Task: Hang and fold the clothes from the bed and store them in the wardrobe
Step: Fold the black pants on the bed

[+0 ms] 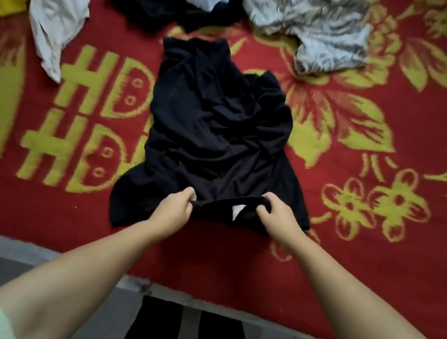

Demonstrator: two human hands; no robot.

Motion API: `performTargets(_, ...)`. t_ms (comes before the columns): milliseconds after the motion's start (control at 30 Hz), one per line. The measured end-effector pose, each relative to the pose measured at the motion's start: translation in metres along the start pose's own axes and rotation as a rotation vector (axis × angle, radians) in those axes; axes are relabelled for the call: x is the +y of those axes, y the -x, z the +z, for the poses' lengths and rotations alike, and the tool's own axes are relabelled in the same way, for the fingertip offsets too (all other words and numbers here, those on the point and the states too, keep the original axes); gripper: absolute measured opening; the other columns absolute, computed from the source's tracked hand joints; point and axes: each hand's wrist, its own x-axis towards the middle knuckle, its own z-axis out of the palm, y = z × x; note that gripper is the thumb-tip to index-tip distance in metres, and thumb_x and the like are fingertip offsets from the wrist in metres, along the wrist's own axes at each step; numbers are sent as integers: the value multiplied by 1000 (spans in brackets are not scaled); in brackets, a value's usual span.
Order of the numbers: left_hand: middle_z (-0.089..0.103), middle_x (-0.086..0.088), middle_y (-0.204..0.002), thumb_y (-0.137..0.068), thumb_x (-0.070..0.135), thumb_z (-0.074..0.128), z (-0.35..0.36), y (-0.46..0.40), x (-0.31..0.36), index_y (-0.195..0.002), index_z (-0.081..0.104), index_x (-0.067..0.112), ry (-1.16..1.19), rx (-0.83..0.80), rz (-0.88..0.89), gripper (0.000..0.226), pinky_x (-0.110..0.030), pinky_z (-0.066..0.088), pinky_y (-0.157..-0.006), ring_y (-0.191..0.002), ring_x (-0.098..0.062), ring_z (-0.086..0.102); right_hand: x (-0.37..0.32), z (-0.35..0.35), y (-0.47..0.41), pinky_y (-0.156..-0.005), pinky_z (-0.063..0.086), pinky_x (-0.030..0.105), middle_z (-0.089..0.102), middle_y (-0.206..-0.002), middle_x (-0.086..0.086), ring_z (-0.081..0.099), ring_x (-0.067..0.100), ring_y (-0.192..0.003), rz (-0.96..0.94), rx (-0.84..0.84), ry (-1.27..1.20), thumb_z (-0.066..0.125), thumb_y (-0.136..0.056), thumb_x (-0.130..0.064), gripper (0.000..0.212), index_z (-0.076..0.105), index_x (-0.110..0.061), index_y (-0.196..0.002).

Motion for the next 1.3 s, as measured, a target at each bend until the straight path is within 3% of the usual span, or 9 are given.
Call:
performTargets(133,42,1,-55,-97,15,41,-87,7,64,-73,47,20,219,187,133,25,-31,27,-50,-46,-12,35,-69,-82,12,-73,47,29,66,-94,3,62,17,-86,-156,37,-92,52,-95,-24,17,63,-13,-100)
performTargets(300,62,14,-72,-87,50,58,-219,46,149,-90,60,29,-202,382,555,21,-24,39,-53,-62,-1,56,-169,-197,59,-54,34,24,53,-70,4,47,12,-58,-422,213,-9,50,-96,-23,22,57,-10,-79)
performTargets(500,63,-3,-78,-81,29,56,-333,96,236,-80,62,12,-179,730,650,17,-38,47,-65,-78,-25,60,-264,-278,131,-53,31,23,49,-61,-2,44,10,-57,-680,521,130,52,-90,-19,26,50,-17,-64)
performTargets(600,59,-8,-76,-80,15,62,-387,123,268,-78,68,8,-92,830,691,10,-33,41,-67,-76,-29,57,-298,-315,181,-59,40,20,60,-65,-5,55,6,-59,-809,623,259,60,-85,-52,33,59,-20,-78)
performTargets(700,53,-8,-64,-77,23,60,-426,153,293,-72,65,4,3,799,685,21,-23,31,-54,-61,-17,46,-319,-342,229,-57,43,18,59,-64,-10,59,7,-61,-883,612,512,61,-77,-61,31,54,-32,-82)
performTargets(833,48,-1,-54,-83,8,53,-457,177,313,-73,64,3,52,831,706,16,-23,35,-47,-50,-10,44,-333,-374,254,-67,42,33,53,-76,-4,55,23,-75,-812,820,728,61,-81,-21,10,53,-16,-84)
performTargets(967,49,10,-43,-82,2,47,-470,183,323,-69,66,9,151,853,695,23,-10,29,-35,-36,2,44,-334,-391,262,-54,34,6,54,-68,3,46,11,-59,-650,925,497,55,-85,-11,12,61,-8,-76)
performTargets(1167,58,15,-55,-83,1,55,-471,178,312,-72,67,19,151,824,647,24,-6,34,-41,-47,2,51,-321,-396,252,-46,35,17,55,-56,1,49,11,-49,-554,748,-120,43,-81,7,28,65,-8,-76)
performTargets(1300,50,4,-49,-85,-6,45,-466,171,299,-72,64,13,412,493,524,29,-14,30,-40,-37,-6,42,-306,-389,252,-44,39,13,58,-63,4,50,6,-48,-543,651,-148,43,-84,4,26,67,-6,-83)
